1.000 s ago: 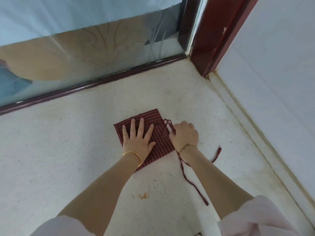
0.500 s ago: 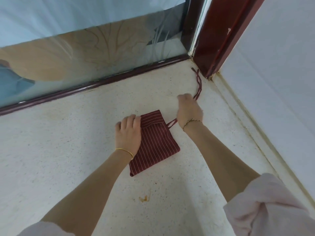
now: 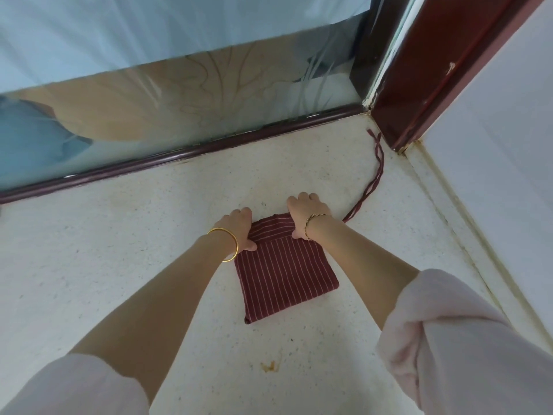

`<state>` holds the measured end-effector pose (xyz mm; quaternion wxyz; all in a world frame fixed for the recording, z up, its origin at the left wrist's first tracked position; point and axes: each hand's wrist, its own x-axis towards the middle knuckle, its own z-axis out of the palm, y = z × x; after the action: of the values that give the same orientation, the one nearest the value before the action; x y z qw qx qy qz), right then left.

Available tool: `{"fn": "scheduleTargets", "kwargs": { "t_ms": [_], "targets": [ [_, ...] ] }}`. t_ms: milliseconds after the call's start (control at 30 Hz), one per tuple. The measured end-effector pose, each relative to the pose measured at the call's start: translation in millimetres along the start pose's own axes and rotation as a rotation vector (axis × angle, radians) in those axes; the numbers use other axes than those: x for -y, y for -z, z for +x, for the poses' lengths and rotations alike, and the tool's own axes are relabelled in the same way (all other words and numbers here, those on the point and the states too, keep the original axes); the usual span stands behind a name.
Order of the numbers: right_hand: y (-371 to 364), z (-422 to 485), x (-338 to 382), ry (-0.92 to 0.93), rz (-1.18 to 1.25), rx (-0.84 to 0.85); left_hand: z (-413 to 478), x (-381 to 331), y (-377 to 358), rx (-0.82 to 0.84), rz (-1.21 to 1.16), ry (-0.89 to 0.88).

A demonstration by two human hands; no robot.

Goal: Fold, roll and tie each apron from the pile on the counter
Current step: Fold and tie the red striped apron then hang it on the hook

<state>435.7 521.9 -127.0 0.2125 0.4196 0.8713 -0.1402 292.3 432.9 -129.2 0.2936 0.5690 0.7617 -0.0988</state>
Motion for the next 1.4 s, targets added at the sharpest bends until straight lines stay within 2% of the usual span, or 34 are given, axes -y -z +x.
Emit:
{"fn": "scheduleTargets", "kwargs": {
  "t_ms": [133,267,367,400,467,533,600,667,733,867,967,1033,1133,1200,1300,1400],
  "targets": [
    [2,3,-1,0.010,0.065,0.092,2,2,-2,0.023,0.034,-0.022],
    [0,-8,-5,0.059,0.026,0.075,-7,3,-7,-0.017,-0.002,-0.022],
    [11,-22,-9,0.070,0.117,-0.002,-19,1,4,-0.121,-0.186,-0.034],
    [18,-26,-11,0.070,0.131,-0.091,-22,-2,11,-0.173,-0.279,-0.038],
    [40,-33,-13,0.081,0.095,-0.389,-34,-9,34,-0.325,-0.382,-0.046],
    [62,-43,-14,0.113,0.053,-0.703,-44,-16,53,-0.573,-0.337,-0.102],
    [70,-54,-16,0.154,0.042,-0.945,-56,-21,59,-0.838,-0.246,-0.216],
    [58,-65,-18,0.206,0.044,-1.046,-61,-19,45,-0.955,-0.121,-0.338],
    [24,-80,-18,0.259,0.051,-0.991,-68,-14,11,-0.900,0.022,-0.401],
    [-67,-116,-19,0.318,0.075,-0.705,-86,1,-70,-0.646,0.181,-0.528],
    [-98,-135,-25,0.367,0.102,-0.581,-99,5,-94,-0.552,0.166,-0.563],
    [-93,-143,-29,0.349,0.152,-0.415,-105,3,-90,-0.475,0.125,-0.521],
    [-74,-149,-34,0.276,0.364,-0.158,-113,0,-71,-0.135,-0.177,-0.311],
    [-64,-151,-33,0.209,0.537,-0.121,-114,0,-63,0.018,-0.480,-0.201],
    [-64,-146,-34,0.117,0.675,-0.115,-121,3,-63,0.062,-0.924,-0.072],
    [-71,-140,-28,0.041,0.696,-0.090,-129,6,-77,0.004,-1.214,0.077]
  ]
}}
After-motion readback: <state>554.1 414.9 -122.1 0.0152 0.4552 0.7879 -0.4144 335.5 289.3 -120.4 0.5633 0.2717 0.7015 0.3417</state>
